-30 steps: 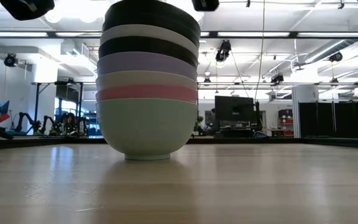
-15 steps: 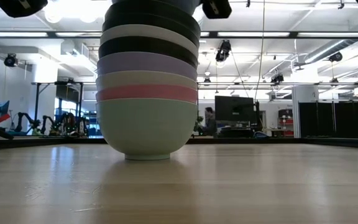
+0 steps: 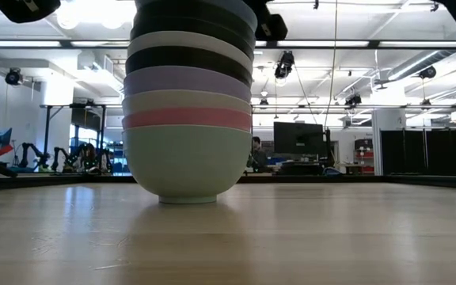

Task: Nest bowls inside each other
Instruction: Stack the blue bowl on top of the black bowl

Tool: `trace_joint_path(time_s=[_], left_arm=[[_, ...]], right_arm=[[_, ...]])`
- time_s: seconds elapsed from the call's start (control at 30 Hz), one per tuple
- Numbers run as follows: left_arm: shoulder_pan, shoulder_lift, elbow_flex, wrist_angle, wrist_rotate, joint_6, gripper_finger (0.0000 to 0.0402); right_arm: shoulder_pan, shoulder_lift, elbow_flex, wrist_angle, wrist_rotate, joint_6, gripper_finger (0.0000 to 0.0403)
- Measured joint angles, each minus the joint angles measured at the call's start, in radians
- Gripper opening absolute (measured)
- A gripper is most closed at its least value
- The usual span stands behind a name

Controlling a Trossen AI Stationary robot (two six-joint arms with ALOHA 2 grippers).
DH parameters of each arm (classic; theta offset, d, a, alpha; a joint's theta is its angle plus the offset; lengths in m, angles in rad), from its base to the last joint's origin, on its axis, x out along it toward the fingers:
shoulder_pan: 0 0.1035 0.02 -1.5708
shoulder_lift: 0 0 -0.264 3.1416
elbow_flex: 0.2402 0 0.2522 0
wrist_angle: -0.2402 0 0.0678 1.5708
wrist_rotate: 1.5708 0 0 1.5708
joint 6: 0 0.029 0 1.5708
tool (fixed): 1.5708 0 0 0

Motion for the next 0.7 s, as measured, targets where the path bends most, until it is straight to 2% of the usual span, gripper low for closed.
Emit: trace_joint_path(time_s=[0.17, 0.47, 0.6, 0.7], left_arm=[[0.0, 0.0, 0.0, 0.0, 0.0, -0.016, 0.0012], [0.0, 0.001, 0.002, 0.019, -0.004, -0.026, 0.0012], [0.001, 0.001, 0.004, 0.029, -0.036, -0.028, 0.0012], [0.001, 0.001, 0.004, 0.066, -0.071, -0.059, 0.0012]], right_arm=[[0.0, 0.014, 0.0, 0.0, -0.03, -0.023, 0.0039], [0.0, -0.008, 0.044, 0.003, -0.031, -0.061, 0.012], [0.003, -0.013, 0.107, 0.0, -0.031, -0.121, 0.0139], [0.025, -0.051, 0.105, 0.011, -0.03, -0.188, 0.0143]])
